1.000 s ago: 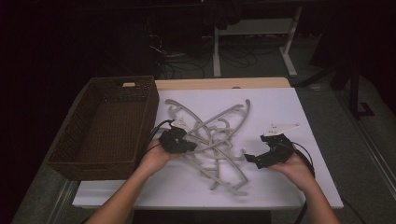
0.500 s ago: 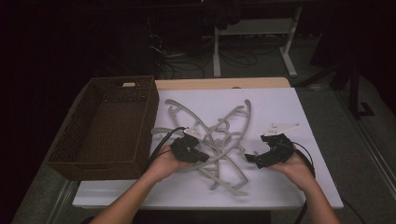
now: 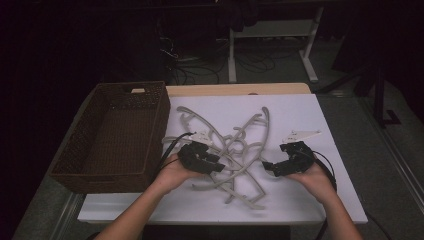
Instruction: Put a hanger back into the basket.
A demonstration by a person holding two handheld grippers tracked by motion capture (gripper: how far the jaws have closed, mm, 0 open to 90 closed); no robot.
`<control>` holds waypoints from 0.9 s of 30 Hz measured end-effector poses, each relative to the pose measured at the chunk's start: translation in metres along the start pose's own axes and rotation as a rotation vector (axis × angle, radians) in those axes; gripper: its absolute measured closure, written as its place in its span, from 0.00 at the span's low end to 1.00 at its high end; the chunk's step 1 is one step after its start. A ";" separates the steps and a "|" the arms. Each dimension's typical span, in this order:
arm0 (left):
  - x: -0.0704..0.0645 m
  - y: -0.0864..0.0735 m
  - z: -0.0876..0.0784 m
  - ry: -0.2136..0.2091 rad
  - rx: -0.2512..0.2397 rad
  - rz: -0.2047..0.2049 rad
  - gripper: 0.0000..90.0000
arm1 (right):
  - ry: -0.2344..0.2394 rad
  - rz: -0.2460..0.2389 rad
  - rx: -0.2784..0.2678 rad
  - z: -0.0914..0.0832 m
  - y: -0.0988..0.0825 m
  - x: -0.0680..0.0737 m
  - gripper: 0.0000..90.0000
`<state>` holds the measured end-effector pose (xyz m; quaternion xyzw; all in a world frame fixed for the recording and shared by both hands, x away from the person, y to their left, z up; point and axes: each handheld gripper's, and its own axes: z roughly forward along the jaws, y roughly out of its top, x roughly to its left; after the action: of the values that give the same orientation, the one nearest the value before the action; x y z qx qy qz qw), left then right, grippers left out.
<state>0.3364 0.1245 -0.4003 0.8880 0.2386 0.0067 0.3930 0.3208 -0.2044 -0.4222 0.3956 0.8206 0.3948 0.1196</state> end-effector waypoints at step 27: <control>0.019 -0.024 -0.021 0.035 -0.086 -0.053 0.27 | -0.092 0.326 0.214 0.068 0.033 -0.016 0.35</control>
<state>0.3387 0.1609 -0.4054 0.8634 0.2685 0.0222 0.4266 0.3843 -0.1662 -0.4442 0.5511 0.7766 0.3012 0.0487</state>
